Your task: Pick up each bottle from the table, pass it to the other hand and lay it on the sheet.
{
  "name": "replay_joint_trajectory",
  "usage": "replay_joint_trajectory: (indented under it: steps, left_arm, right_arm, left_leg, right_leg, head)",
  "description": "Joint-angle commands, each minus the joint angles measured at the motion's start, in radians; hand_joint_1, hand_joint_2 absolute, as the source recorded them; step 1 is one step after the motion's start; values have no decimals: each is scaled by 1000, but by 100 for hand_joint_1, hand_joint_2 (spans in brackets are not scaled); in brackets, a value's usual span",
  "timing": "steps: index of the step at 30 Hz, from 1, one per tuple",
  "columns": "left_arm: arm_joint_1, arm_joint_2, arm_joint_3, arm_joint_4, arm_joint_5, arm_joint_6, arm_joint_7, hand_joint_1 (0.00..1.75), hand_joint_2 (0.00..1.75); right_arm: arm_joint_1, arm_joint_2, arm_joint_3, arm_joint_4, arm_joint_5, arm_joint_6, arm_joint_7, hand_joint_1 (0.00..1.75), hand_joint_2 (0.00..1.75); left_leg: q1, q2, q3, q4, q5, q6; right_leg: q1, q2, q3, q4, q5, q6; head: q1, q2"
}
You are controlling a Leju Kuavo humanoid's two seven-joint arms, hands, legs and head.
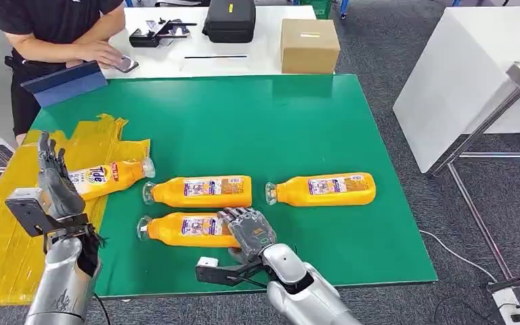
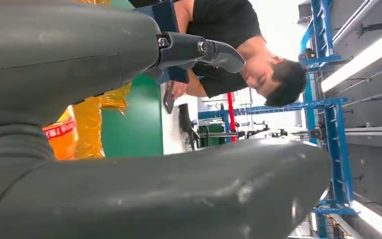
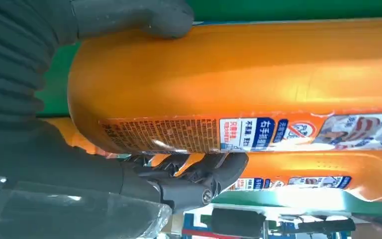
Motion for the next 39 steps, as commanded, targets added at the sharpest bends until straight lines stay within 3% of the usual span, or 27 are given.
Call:
replay_joint_trajectory:
  steps: [1,11,20,28,35,39]
  left_arm:
    - [-76,29,-20,118,19,-1,-7,0,0]
    - [-49,26,-11,87,27,0,-10,0,0]
    - [-59,33,-4,101,29,-1,-8,0,0]
    - [-27,42,13,73,34,1,-14,0,0]
    - [-22,41,13,65,34,2,-14,0,0]
    - [15,37,21,32,31,7,-11,0,0]
  right_arm:
    - [-22,6,40,195,11,18,3,175,175]
    - [-25,5,26,144,1,12,3,175,175]
    - [-21,-6,22,93,-1,24,3,175,175]
    - [7,-40,9,-49,-15,6,-10,175,175]
    - [15,-45,9,-66,-13,13,-9,175,175]
    - [69,-66,-17,-232,-19,-30,-16,175,175]
  left_leg:
    - [1,-1,5,-2,0,-3]
    - [1,2,16,-2,-3,-6]
    - [1,2,17,-3,-2,-6]
    - [1,3,14,-2,-2,-5]
    - [1,2,10,-1,-3,-5]
    - [1,2,7,-1,-2,-4]
  right_leg:
    - [1,-2,5,-2,-1,-1]
    - [1,0,5,-2,-1,-3]
    - [1,1,14,-3,-1,-4]
    - [1,1,12,-1,0,-4]
    - [1,1,10,-1,0,-5]
    - [1,1,8,-1,0,-5]
  head:
    - [0,0]
    - [0,0]
    - [0,0]
    - [0,0]
    - [0,0]
    - [0,0]
